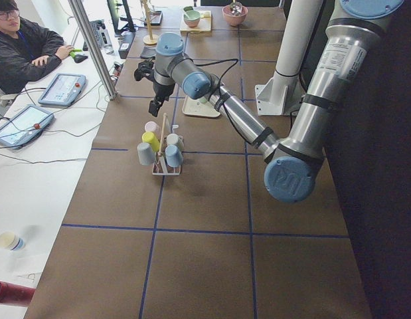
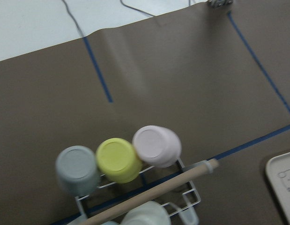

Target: Pick up and place green cup on tray

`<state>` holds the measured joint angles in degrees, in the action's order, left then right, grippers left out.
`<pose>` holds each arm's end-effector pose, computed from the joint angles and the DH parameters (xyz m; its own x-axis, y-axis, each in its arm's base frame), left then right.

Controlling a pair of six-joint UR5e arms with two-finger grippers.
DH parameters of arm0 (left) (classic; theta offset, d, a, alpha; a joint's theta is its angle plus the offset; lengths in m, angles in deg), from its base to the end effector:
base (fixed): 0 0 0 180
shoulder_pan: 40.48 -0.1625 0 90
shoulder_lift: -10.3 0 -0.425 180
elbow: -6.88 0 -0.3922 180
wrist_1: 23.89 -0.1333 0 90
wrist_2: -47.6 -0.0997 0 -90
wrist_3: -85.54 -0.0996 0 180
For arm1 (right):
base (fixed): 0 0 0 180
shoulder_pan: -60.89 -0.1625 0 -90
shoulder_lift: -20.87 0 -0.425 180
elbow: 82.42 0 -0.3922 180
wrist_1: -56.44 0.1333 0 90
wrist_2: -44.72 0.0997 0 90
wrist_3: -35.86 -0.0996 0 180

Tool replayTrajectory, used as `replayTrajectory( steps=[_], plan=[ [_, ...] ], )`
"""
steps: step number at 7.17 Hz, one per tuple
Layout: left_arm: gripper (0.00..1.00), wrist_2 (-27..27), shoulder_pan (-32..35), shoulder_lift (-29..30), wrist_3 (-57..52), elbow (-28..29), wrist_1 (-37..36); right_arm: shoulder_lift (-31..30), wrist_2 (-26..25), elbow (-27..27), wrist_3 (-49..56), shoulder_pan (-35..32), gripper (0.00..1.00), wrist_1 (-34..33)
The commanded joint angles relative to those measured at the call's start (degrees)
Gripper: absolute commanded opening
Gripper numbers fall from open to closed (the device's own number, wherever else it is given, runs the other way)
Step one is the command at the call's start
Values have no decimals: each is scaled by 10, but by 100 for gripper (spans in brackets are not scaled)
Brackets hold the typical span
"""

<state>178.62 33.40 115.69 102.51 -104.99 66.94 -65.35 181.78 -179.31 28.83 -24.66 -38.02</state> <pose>0.0874 -0.5470 0.3324 0.6495 0.3517 -0.6741 -0.0303 0.8978 0.4393 0.0199 -0.5230 0.5706 0.6774 -0.0095 0.7355 -0.0058 0.9998 0.0183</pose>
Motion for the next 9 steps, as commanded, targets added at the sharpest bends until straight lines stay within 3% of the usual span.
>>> replayTrajectory(
  steps=[1,3,5,9],
  plan=[
    [100,7,70,-33,-105,71,-78,11,-1,-1,-3,-1,100,1],
    [99,13,135,-82,-209,130,-80,17,-6,2,-4,-1,100,1],
    [100,11,140,-105,-223,183,-79,13,-4,0,-4,-4,100,0],
    [100,14,141,-161,-231,202,-72,11,-1,1,-7,-17,100,0]
  ],
)
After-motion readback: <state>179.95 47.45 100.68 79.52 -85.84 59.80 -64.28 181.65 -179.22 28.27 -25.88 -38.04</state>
